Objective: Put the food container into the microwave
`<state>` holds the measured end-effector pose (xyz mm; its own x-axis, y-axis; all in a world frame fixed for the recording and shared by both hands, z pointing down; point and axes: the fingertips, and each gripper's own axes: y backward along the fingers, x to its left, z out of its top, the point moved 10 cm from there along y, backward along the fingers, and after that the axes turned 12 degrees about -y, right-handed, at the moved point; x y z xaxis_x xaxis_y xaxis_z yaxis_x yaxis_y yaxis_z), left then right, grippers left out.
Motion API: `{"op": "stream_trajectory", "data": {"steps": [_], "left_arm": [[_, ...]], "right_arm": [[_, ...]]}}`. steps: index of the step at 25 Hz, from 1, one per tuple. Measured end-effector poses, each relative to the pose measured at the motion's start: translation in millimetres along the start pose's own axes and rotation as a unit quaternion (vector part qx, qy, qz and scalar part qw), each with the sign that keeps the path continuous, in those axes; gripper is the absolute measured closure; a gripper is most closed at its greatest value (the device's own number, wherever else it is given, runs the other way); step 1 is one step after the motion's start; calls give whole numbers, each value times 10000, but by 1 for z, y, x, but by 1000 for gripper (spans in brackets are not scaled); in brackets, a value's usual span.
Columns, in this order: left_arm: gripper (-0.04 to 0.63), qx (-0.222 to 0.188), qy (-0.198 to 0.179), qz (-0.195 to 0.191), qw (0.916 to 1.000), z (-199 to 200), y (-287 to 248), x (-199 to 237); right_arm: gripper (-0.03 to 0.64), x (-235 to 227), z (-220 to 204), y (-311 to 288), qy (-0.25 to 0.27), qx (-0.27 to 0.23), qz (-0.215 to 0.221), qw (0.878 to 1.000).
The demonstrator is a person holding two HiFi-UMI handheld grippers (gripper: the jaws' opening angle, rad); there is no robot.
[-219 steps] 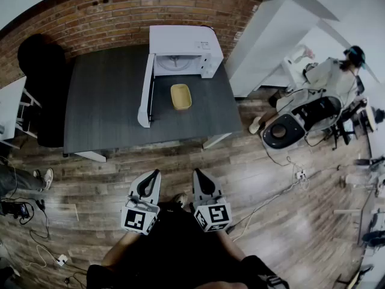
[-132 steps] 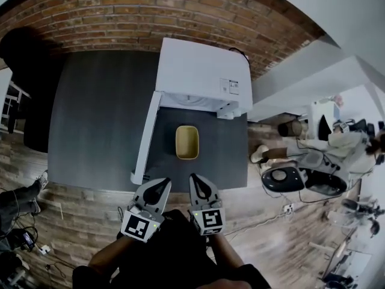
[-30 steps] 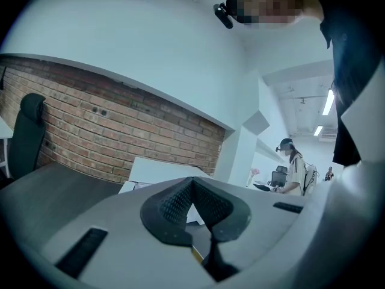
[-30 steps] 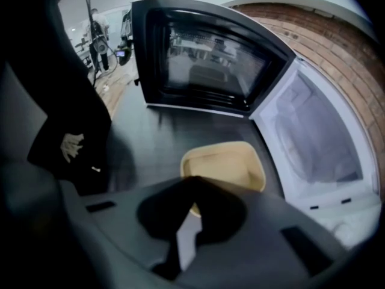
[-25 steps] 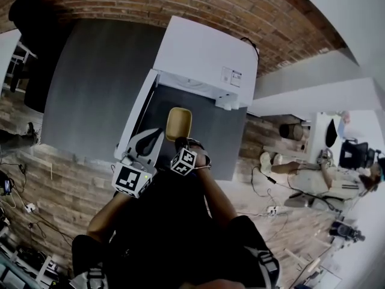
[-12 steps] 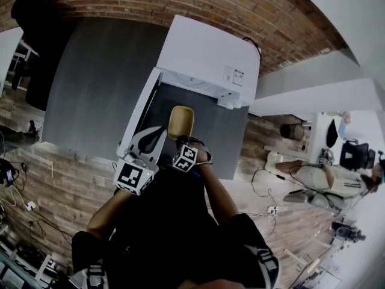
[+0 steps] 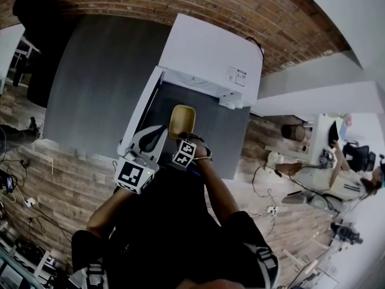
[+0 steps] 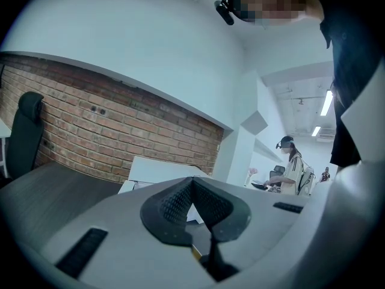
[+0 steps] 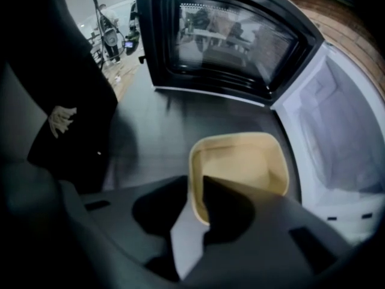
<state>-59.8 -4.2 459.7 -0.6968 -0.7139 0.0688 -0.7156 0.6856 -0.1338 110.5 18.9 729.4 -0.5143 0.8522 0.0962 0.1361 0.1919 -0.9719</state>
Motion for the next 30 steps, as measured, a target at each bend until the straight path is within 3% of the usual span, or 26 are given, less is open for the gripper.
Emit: {"op": "stream_trajectory", "data": {"steps": [4,13,30], "left_arm": [[560,-26,-13,33,10000,2,0,2],[560,23,195,115,9997,6,-4,3],[560,-110,55,34,9999,6,-16,8]], "right_arm": [[563,0,1,-4,38,-4,26,10000],[577,-8,6,4,133,-99,-66,9998],[581,-25,18,51,81,-453,-246,9986]]}}
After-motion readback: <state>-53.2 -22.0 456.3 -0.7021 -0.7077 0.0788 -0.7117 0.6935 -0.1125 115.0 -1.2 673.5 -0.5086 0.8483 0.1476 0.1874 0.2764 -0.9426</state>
